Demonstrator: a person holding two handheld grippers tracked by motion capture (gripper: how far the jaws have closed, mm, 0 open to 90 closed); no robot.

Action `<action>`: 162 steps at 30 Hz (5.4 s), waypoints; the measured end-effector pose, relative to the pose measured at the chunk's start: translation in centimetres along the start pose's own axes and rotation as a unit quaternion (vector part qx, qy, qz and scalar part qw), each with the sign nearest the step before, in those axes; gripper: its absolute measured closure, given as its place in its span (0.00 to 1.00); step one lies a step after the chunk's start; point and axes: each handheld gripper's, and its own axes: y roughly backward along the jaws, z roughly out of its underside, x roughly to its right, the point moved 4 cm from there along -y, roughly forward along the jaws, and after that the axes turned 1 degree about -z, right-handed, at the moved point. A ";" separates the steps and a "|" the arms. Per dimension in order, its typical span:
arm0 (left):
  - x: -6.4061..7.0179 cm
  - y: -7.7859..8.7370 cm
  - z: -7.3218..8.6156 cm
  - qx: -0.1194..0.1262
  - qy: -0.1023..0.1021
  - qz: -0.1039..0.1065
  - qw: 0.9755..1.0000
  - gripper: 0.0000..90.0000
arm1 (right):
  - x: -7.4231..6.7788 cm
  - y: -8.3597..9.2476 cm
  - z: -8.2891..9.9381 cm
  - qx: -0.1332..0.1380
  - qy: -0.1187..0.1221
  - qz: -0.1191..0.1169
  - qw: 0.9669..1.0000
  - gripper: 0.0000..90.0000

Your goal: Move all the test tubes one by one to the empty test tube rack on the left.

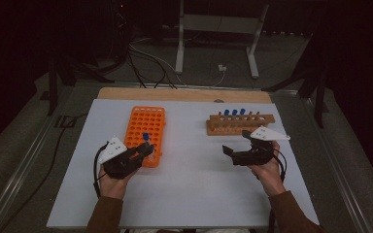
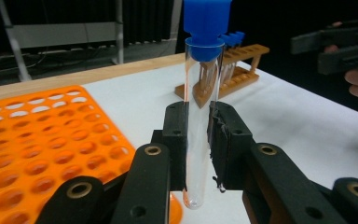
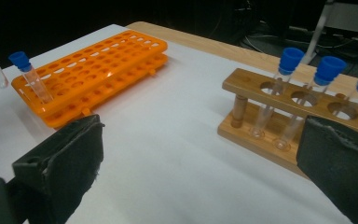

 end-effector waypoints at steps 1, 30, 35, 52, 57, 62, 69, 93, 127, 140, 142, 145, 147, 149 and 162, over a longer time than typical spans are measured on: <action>-0.2 0.1 0.0 0.002 0.002 -0.003 1.000 0.87 | 0.1 0.1 0.0 0.000 -0.001 0.001 1.000 0.01; -2.7 -2.7 4.6 -0.110 -0.004 -0.054 0.992 0.86 | 0.3 0.7 1.2 -0.013 -0.002 0.004 1.000 0.01; -2.6 -2.8 4.8 -0.124 -0.010 -0.060 0.990 0.87 | 0.3 0.7 1.3 -0.014 -0.003 0.003 1.000 0.01; -2.4 -3.0 4.9 -0.135 -0.010 -0.068 0.988 0.75 | 0.3 0.4 1.5 -0.019 -0.001 0.001 1.000 0.01; -2.5 -2.2 4.7 -0.118 0.007 -0.063 0.991 0.69 | 0.5 0.5 1.4 -0.017 -0.002 0.003 1.000 0.01; -2.5 -1.4 4.5 -0.108 0.027 -0.064 0.992 0.62 | 0.7 0.7 1.0 -0.013 -0.002 0.009 1.000 0.01; -2.2 -0.8 3.9 -0.078 0.043 -0.057 0.994 0.40 | 1.5 1.3 0.0 -0.003 0.000 0.021 1.000 0.01; -1.9 0.4 3.6 -0.042 0.045 -0.100 0.993 0.01 | 5.1 -0.1 -4.0 -0.003 -0.009 0.064 0.998 0.01; -1.5 -0.6 3.9 -0.051 0.050 -0.085 0.994 0.01 | 11.2 -6.5 -1.3 -0.042 -0.050 0.128 0.990 0.80; -1.4 -0.7 3.9 -0.051 0.050 -0.084 0.994 0.01 | 10.4 -7.3 -1.1 -0.034 -0.061 0.133 0.989 0.85; -1.4 -0.7 3.9 -0.052 0.050 -0.084 0.994 0.01 | 10.4 -7.3 -1.1 -0.034 -0.062 0.136 0.988 0.85; -1.5 -0.7 3.9 -0.052 0.050 -0.084 0.994 0.01 | 10.5 -7.3 -1.1 -0.035 -0.063 0.137 0.988 0.85; -1.5 -0.7 3.9 -0.053 0.050 -0.085 0.994 0.01 | 10.5 -7.2 -1.1 -0.032 -0.068 0.138 0.988 0.85; -1.5 -0.7 4.0 -0.053 0.050 -0.084 0.994 0.01 | 10.6 -7.0 -1.2 -0.026 -0.076 0.137 0.987 0.85; -1.4 -0.8 4.0 -0.055 0.049 -0.081 0.994 0.01 | 10.5 -5.2 -2.9 -0.001 -0.070 0.137 0.988 0.85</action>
